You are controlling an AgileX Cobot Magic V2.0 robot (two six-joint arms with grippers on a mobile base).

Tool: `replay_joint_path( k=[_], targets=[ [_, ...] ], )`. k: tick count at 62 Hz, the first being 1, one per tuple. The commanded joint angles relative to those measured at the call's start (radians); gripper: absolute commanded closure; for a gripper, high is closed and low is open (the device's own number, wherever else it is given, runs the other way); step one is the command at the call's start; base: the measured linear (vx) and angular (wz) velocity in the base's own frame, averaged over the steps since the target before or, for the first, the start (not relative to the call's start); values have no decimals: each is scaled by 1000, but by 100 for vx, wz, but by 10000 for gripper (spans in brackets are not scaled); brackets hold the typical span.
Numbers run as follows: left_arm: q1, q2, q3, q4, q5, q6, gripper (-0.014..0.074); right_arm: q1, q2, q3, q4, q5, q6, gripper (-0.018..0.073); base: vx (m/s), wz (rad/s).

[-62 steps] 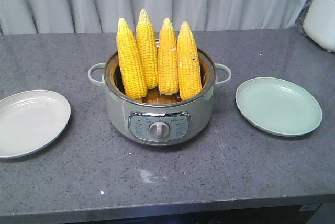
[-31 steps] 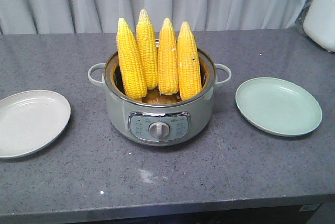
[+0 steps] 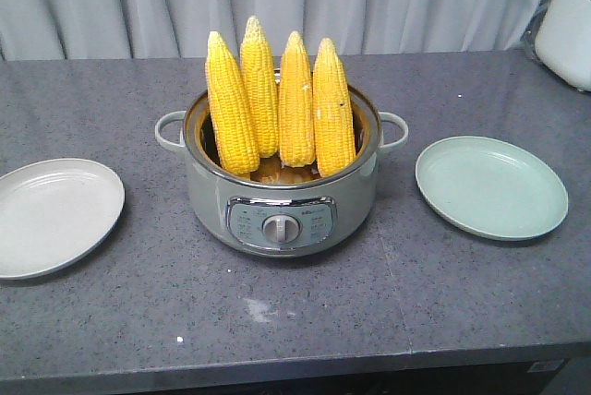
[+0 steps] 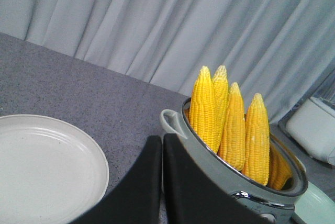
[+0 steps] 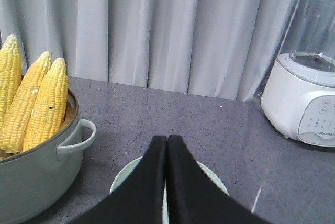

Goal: Distribute corn equally

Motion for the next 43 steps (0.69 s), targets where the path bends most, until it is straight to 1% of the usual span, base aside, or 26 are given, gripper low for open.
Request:
replay_joint_path(
  k=[1, 4, 9, 15, 19, 22, 26, 28, 30, 38, 43],
  targets=[
    [0, 54, -33, -62, -61, 51, 596, -2, 100, -120, 56, -19, -90, 561, 0, 0],
    [0, 74, -35, -98, -60, 102, 596, -2, 147, -174, 111, 12, -153, 561, 0, 0],
    [0, 115, -53, -166, -55, 197, 593, -2, 243, -251, 253, 85, -301, 558, 0, 0],
    [0, 159, -114, -232, -42, 322, 593, -2, 357, -344, 435, 217, -466, 541, 0, 0],
    [0, 188, -161, -266, -30, 383, 593, -2, 436, -404, 560, 308, -565, 502, 0, 0],
    [0, 207, -193, -284, -18, 413, 593, -2, 482, -439, 627, 359, -627, 461, 0, 0],
    [0, 221, -222, -292, 3, 430, 593, -2, 541, -486, 694, 416, -669, 379, 0, 0],
    [0, 227, -232, -292, 12, 430, 593, -2, 567, -508, 710, 432, -675, 326, 0, 0],
    [0, 228, -234, -292, 18, 430, 593, -2, 595, -531, 725, 440, -680, 254, 0, 0],
    [0, 228, -231, -289, 47, 430, 593, -2, 666, -581, 733, 421, -684, -11, 0, 0],
    [0, 228, -231, -289, 58, 430, 593, -2, 687, -580, 736, 374, -689, -135, 0, 0]
  ],
)
